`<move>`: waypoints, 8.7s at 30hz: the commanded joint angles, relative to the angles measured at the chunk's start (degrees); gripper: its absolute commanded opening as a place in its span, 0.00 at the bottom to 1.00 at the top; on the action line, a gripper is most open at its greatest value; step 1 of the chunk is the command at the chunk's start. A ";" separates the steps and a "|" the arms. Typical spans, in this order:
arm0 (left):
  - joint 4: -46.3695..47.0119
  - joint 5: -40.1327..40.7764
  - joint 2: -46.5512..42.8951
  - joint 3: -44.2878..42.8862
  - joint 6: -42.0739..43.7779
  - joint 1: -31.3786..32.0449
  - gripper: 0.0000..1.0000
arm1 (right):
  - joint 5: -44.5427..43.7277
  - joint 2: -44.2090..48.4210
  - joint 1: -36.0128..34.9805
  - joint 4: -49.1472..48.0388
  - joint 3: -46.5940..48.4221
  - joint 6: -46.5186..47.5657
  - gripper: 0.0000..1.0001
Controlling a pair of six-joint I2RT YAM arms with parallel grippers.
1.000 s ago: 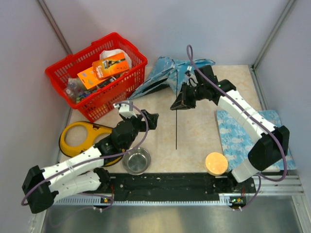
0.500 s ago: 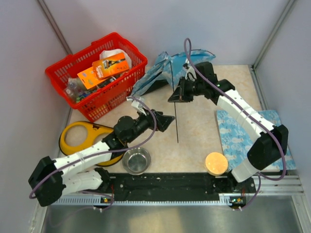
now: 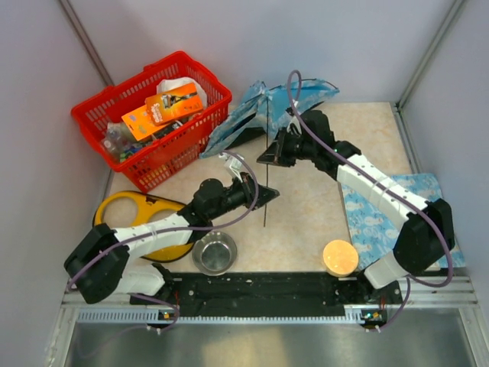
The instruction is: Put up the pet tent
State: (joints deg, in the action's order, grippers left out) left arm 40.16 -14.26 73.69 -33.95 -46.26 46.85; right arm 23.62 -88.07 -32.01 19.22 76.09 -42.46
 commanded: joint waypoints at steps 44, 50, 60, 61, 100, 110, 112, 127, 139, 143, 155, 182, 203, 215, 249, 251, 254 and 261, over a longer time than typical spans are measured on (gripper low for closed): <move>0.35 3.19 -2.50 -4.45 0.12 -0.44 0.00 | -20.01 17.85 -10.62 -8.32 -18.88 -1.58 0.26; -0.26 3.19 -3.20 -3.84 1.69 -0.44 0.10 | -21.15 18.73 -10.71 -7.27 -18.09 -0.26 0.00; -1.75 4.76 -14.88 2.57 6.97 -3.07 0.77 | -21.16 19.34 -10.71 -2.53 -14.57 -0.08 0.00; -2.62 6.16 -16.28 3.19 7.41 -3.52 0.77 | -21.16 19.52 -10.79 -2.18 -14.57 -0.17 0.00; 25.66 17.51 46.28 -29.85 12.77 -12.13 0.68 | -18.08 20.75 -10.79 -7.45 -10.18 -15.29 0.00; 37.34 14.53 46.81 -26.78 14.18 -12.05 0.00 | -18.95 21.01 -10.71 -7.53 -10.79 -15.90 0.00; 39.72 12.70 46.55 -25.64 14.27 -12.13 0.00 | -19.74 21.36 -10.71 -7.53 -11.14 -15.99 0.00; 46.67 5.13 32.14 -5.35 11.80 -9.24 0.00 | -23.44 24.53 -10.62 -6.04 -17.38 -15.99 0.00; 49.04 3.28 25.36 5.47 15.06 -2.65 0.00 | -24.49 21.63 -10.70 -8.67 -20.55 -18.63 0.00; 52.48 3.71 24.05 8.81 12.51 -0.71 0.00 | -27.48 19.44 -10.70 -9.55 -19.93 -18.10 0.00; 26.22 21.98 3.84 13.65 14.88 14.66 0.00 | -30.82 17.85 -10.70 -14.30 -19.05 -16.08 0.00; -2.54 39.22 -14.72 15.85 7.85 26.36 0.00 | -26.60 15.12 -10.88 -21.51 -20.29 -15.56 0.00; -15.99 41.59 -19.46 10.40 -5.94 27.86 0.00 | -33.81 13.28 -14.57 -31.09 -24.68 -9.75 0.00; -22.92 47.74 -22.01 9.26 -12.45 27.68 0.00 | -36.98 12.13 -19.84 -37.68 -28.10 2.69 0.00; -22.06 47.05 -18.58 15.85 -13.51 25.04 0.00 | -15.19 20.05 -23.27 -39.08 -40.68 -1.57 0.42; -21.35 46.70 -18.67 15.76 -12.28 25.04 0.00 | -14.65 19.08 -23.80 -40.31 -40.41 -2.28 0.36; -21.44 46.61 -18.93 15.41 -10.96 25.04 0.00 | -14.65 18.46 -24.76 -40.84 -40.41 -2.72 0.27; -21.18 46.17 -19.90 16.11 -8.50 25.04 0.00 | -17.28 20.48 -25.30 -40.93 -41.29 -3.25 0.00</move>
State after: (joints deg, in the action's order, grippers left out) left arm 13.72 33.89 55.02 -18.17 -56.97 71.88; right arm 9.30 -68.82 -56.71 -22.13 34.94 -46.65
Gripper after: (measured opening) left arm 0.023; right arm 0.020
